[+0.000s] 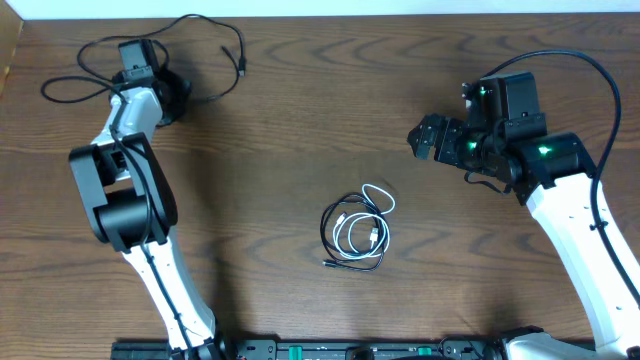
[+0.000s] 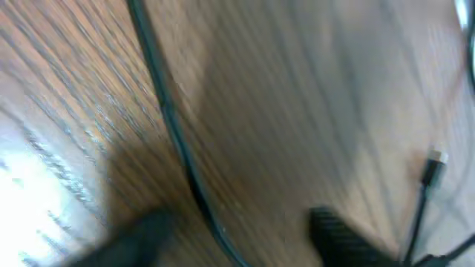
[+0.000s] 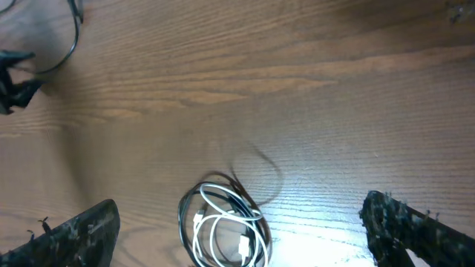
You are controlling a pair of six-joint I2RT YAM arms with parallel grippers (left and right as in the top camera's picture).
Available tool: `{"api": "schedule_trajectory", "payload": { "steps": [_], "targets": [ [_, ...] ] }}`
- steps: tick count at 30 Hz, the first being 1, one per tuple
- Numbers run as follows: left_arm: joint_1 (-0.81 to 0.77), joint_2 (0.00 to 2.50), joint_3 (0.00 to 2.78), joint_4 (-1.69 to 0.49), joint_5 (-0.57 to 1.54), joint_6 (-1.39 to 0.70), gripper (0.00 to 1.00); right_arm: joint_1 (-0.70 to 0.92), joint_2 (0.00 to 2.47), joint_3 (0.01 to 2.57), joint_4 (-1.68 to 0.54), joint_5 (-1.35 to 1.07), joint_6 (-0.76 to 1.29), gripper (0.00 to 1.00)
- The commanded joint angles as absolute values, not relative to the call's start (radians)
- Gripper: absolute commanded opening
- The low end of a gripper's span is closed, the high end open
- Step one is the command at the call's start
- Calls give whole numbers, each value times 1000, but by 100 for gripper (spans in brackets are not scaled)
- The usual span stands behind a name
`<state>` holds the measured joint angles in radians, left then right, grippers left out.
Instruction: Untangle cables
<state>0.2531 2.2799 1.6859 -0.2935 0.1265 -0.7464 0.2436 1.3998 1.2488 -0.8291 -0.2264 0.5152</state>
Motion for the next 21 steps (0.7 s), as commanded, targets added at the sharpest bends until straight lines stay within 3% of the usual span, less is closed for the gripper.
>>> {"api": "schedule_trajectory", "payload": {
  "steps": [1, 9, 21],
  "targets": [
    [265, 2191, 1708, -289, 112, -705, 78, 251, 1407, 1247, -830, -215, 519, 99],
    [199, 2144, 1708, -235, 126, -682, 81, 250, 1408, 1247, -815, -215, 519, 99],
    [6, 2278, 1708, -65, 25, -134, 81, 251, 1408, 1247, -850, -215, 519, 99]
  ]
}}
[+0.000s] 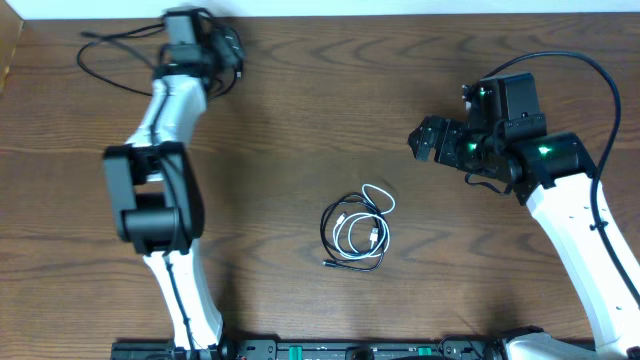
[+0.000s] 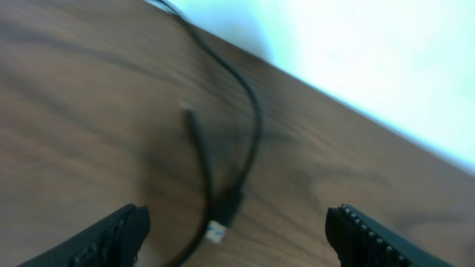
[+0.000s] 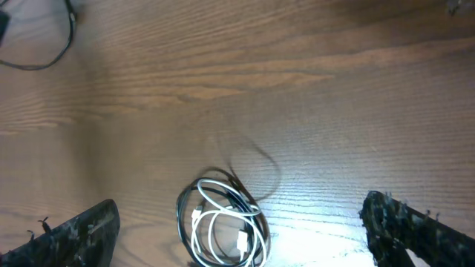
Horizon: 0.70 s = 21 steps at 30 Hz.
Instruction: Untangle cables
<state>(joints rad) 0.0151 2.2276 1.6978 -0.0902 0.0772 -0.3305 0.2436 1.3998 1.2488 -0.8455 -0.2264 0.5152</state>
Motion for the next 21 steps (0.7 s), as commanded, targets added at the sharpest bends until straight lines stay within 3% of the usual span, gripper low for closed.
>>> {"api": "schedule_trajectory", "payload": {
  "steps": [1, 7, 13, 21],
  "targets": [
    [-1, 2291, 1708, -41, 25, -105, 81, 251, 1408, 1247, -854, -215, 519, 99],
    [-5, 2348, 1708, 81, -2, -59, 77, 251, 1409, 1247, -860, -215, 519, 99],
    [-5, 2394, 1708, 132, 0, -30, 62, 251, 1409, 1247, -854, -215, 519, 99],
    [-6, 2400, 1708, 141, 71, -28, 61, 251, 1412, 1247, -844, -215, 519, 99]
  ]
}}
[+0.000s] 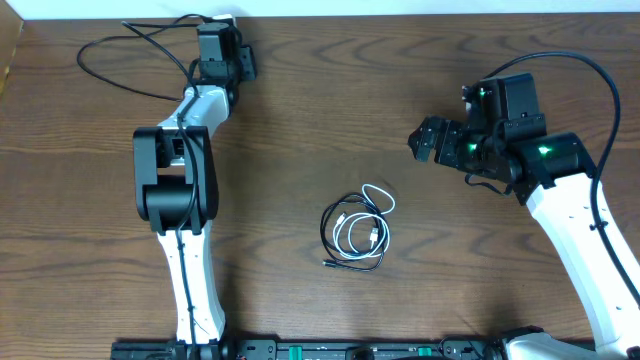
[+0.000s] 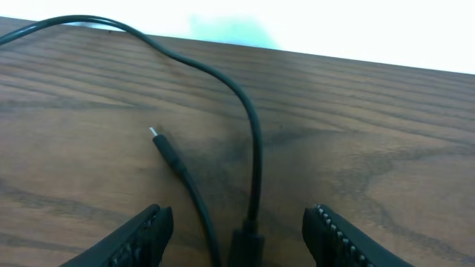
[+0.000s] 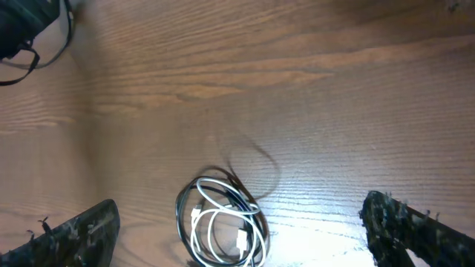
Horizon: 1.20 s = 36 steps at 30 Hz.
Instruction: Untangle cables
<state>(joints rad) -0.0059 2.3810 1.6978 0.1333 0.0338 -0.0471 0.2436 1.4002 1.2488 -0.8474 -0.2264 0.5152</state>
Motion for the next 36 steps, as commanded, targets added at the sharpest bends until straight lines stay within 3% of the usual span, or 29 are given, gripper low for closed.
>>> {"api": "schedule_trajectory", "payload": {
  "steps": [1, 11, 17, 23, 26, 36],
  "targets": [
    [-6, 2400, 1708, 139, 78, -26, 61, 251, 1413, 1247, -842, -215, 519, 99],
    [-6, 2424, 1706, 121, 91, -26, 60, 264, 1433, 1247, -842, -216, 529, 99],
    [-6, 2426, 1706, 109, 91, -26, 53, 283, 1448, 1247, -841, -216, 530, 99],
    [-6, 2426, 1706, 94, 94, -26, 33, 301, 1458, 1247, -840, -215, 530, 99],
    [-6, 2425, 1706, 94, 94, -26, 13, 302, 1458, 1247, -840, -216, 530, 99],
    [-5, 2308, 1706, 89, 93, -27, 8, 302, 1458, 1247, -842, -216, 530, 99]
  ]
}}
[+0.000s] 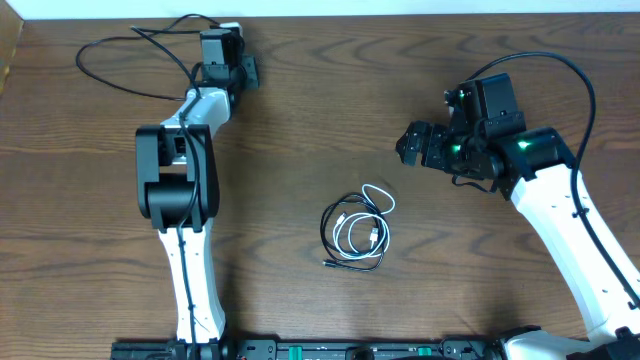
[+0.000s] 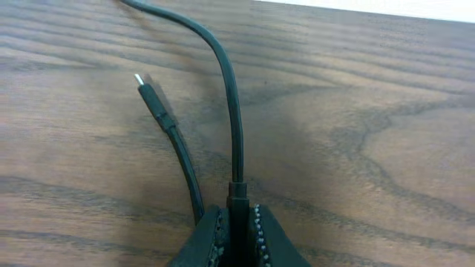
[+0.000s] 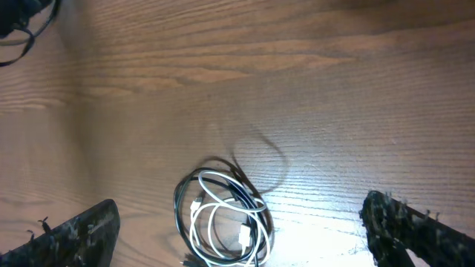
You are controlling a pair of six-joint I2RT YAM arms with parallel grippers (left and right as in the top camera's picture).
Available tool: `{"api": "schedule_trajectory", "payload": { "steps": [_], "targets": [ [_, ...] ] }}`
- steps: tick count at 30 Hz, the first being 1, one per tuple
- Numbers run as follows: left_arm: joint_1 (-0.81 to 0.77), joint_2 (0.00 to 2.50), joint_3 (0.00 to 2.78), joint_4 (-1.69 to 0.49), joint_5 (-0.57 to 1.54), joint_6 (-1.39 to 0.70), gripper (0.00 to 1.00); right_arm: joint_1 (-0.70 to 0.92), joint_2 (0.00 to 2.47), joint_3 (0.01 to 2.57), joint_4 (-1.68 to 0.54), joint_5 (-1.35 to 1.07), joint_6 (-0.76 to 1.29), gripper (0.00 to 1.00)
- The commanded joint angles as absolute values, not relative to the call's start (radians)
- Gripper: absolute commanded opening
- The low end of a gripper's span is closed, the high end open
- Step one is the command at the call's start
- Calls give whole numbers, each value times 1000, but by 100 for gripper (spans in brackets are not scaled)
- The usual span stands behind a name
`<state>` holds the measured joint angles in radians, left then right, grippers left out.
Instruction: Untangle cables
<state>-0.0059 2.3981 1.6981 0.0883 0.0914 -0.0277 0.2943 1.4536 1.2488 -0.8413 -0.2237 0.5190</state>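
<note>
A loose black cable [image 1: 120,60] loops across the table's far left corner. My left gripper [image 1: 243,72] is shut on that cable near one end [image 2: 236,204], low at the table. The cable's free plug [image 2: 151,95] lies just left of the held strand. A tangled coil of white and black cables [image 1: 357,232] lies mid-table and shows low in the right wrist view [image 3: 221,219]. My right gripper [image 1: 413,147] hangs open above the table, up and to the right of the coil, nothing between its fingers [image 3: 78,233].
The table's far edge [image 1: 330,14] runs just behind the left gripper. Bare wood lies between the coil and the black cable. The right arm's own cable [image 1: 560,62] arcs over its wrist.
My left gripper, then open astride the black cable's end, is now shut on it. My right arm has shifted a little left, toward the middle of the table.
My left gripper stood at the far left over the black cable's loop. Then it was further right along the back edge, open near the cable's ends. Then it straddled one end, and now grips it. The coil has not moved.
</note>
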Motion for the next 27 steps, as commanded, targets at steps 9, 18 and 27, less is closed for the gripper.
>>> {"api": "schedule_trajectory", "payload": {
  "steps": [9, 18, 27],
  "targets": [
    [-4, 2157, 1706, 30, 93, -48, 8, 302, 1458, 1247, -852, -216, 530, 99],
    [31, 2088, 1706, -144, -82, -185, 7, 302, 1458, 1247, -860, -216, 530, 99],
    [99, 2091, 1706, -358, -249, -245, 7, 302, 1458, 1247, -856, -215, 530, 99]
  ]
}}
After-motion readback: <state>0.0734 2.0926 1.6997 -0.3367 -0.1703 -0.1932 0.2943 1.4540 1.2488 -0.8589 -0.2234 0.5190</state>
